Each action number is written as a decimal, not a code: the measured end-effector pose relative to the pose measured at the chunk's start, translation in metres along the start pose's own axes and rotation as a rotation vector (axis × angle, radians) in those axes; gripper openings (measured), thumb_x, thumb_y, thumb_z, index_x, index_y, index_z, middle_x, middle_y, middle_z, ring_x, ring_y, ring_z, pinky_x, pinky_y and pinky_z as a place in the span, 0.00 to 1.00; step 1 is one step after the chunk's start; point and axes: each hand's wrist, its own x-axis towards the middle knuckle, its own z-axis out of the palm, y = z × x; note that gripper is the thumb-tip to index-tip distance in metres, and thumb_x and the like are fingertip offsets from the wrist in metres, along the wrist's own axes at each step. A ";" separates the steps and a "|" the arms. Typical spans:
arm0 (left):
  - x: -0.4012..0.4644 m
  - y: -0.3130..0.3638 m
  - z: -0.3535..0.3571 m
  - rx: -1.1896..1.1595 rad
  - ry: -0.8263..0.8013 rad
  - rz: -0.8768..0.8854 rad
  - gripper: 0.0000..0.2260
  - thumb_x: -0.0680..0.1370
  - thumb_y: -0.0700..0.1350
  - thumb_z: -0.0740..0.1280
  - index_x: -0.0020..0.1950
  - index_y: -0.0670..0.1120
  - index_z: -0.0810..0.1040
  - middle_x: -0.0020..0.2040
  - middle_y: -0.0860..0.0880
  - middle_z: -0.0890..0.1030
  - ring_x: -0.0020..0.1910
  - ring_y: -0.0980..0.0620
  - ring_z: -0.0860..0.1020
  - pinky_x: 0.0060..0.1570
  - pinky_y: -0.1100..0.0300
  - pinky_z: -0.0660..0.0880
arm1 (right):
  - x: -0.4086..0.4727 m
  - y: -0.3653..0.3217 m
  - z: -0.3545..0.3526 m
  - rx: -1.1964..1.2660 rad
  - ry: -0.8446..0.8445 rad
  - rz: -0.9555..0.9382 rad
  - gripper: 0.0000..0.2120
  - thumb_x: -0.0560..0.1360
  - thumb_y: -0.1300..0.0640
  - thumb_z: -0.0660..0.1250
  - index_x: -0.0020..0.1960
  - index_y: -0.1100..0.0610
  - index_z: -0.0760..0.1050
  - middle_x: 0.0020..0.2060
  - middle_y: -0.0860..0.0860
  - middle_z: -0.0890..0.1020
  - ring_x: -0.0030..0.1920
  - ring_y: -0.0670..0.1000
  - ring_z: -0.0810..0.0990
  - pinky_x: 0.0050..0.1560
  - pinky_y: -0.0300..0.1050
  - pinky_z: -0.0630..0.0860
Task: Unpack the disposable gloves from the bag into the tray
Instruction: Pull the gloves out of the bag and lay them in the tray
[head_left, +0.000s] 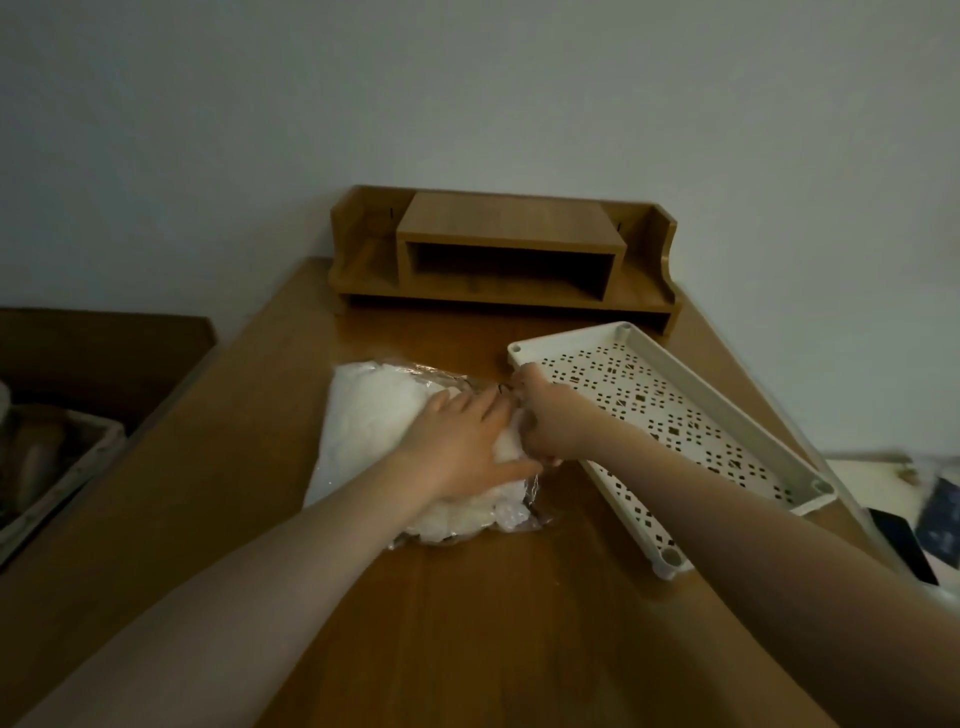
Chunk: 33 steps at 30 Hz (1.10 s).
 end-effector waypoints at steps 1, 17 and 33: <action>0.000 -0.001 0.004 0.050 -0.003 0.019 0.43 0.72 0.73 0.48 0.78 0.49 0.42 0.78 0.48 0.46 0.77 0.49 0.47 0.74 0.48 0.44 | 0.000 0.001 0.000 -0.013 -0.015 -0.038 0.33 0.73 0.69 0.63 0.73 0.61 0.51 0.47 0.59 0.80 0.40 0.54 0.78 0.34 0.41 0.75; -0.033 -0.076 0.008 0.084 0.061 0.093 0.47 0.63 0.75 0.28 0.77 0.51 0.37 0.76 0.54 0.38 0.75 0.57 0.42 0.68 0.61 0.34 | -0.027 -0.012 0.019 -0.566 0.325 -0.168 0.26 0.77 0.63 0.62 0.72 0.59 0.57 0.68 0.58 0.67 0.66 0.58 0.70 0.61 0.50 0.71; -0.041 -0.047 0.033 0.087 0.147 -0.150 0.56 0.55 0.81 0.38 0.75 0.51 0.32 0.77 0.49 0.36 0.76 0.48 0.37 0.71 0.40 0.34 | 0.008 -0.013 0.036 0.155 0.127 -0.022 0.07 0.79 0.61 0.62 0.50 0.57 0.79 0.37 0.50 0.81 0.34 0.45 0.79 0.32 0.33 0.73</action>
